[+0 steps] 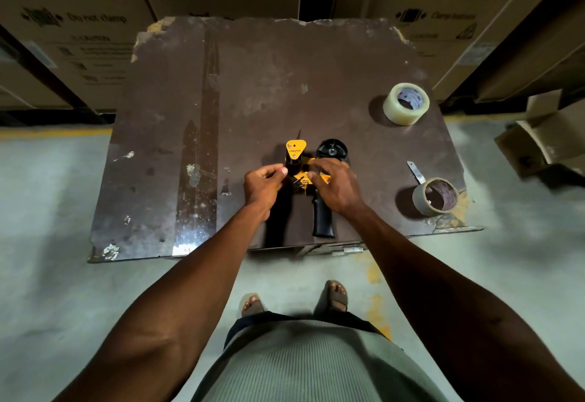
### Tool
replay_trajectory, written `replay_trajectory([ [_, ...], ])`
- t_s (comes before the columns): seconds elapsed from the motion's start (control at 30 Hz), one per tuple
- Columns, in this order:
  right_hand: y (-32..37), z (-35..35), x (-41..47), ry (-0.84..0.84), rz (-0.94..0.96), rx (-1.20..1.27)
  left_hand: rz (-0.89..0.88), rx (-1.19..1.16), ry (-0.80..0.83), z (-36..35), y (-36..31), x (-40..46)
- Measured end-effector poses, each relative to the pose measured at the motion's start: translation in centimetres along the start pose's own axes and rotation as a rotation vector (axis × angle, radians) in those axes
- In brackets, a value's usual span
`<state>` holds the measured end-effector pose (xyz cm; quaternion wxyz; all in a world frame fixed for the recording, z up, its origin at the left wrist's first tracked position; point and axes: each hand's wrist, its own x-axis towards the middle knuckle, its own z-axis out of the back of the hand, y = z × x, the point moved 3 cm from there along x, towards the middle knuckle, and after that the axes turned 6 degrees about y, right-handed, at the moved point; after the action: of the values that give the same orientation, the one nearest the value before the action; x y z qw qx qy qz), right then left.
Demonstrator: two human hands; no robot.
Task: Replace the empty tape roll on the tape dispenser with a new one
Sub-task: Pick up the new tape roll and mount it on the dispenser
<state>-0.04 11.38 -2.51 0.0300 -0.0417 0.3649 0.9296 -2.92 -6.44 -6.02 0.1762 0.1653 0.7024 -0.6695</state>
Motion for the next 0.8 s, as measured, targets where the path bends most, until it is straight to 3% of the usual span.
replay_trajectory([
  [0.33, -0.8, 2.1, -3.2, -0.226, -0.186, 0.105, -0.111, 0.058, 0.103, -0.2, -1.9, -1.3],
  [0.8, -1.0, 5.0, -5.0, -0.419, -0.262, 0.086, -0.268, 0.211, 0.285, -4.8, -5.9, -2.1],
])
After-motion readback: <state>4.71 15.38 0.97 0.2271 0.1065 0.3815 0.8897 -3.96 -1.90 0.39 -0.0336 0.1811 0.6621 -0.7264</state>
